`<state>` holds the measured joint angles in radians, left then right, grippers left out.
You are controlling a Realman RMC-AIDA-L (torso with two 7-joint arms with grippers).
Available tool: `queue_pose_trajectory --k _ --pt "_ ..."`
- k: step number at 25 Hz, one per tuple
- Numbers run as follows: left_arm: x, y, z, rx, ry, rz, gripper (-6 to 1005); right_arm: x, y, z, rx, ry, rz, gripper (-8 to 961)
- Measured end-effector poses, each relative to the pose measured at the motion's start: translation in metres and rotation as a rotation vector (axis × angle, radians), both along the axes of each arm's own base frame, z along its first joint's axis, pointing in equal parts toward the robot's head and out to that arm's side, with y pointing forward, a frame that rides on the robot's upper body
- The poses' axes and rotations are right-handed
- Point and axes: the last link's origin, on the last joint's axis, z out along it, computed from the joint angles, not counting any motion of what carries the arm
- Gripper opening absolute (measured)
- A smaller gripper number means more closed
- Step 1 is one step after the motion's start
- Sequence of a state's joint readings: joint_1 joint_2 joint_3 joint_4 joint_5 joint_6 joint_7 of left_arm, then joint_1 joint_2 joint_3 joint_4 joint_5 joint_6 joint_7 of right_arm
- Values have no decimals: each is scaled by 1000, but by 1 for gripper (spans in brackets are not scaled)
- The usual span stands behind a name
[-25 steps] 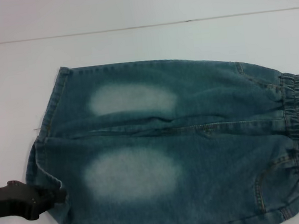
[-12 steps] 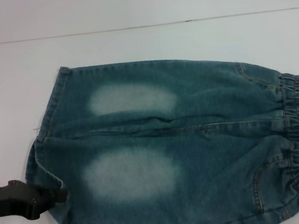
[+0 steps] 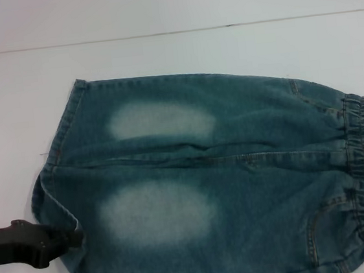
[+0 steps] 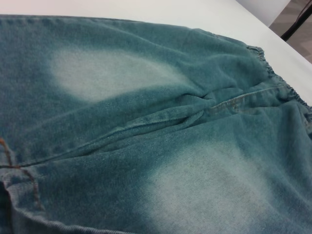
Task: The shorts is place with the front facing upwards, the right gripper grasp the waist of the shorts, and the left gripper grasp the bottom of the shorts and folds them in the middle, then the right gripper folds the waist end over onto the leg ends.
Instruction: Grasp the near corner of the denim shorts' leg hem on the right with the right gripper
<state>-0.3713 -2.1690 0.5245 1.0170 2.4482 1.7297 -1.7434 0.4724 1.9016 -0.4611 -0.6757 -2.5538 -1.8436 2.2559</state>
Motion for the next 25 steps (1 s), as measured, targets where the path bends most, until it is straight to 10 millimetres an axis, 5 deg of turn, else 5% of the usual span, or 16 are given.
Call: queue_pose_trajectory --k 25 --pt "0 0 1 0 1 -3 58 1 3 -4 14 -13 -6 941"
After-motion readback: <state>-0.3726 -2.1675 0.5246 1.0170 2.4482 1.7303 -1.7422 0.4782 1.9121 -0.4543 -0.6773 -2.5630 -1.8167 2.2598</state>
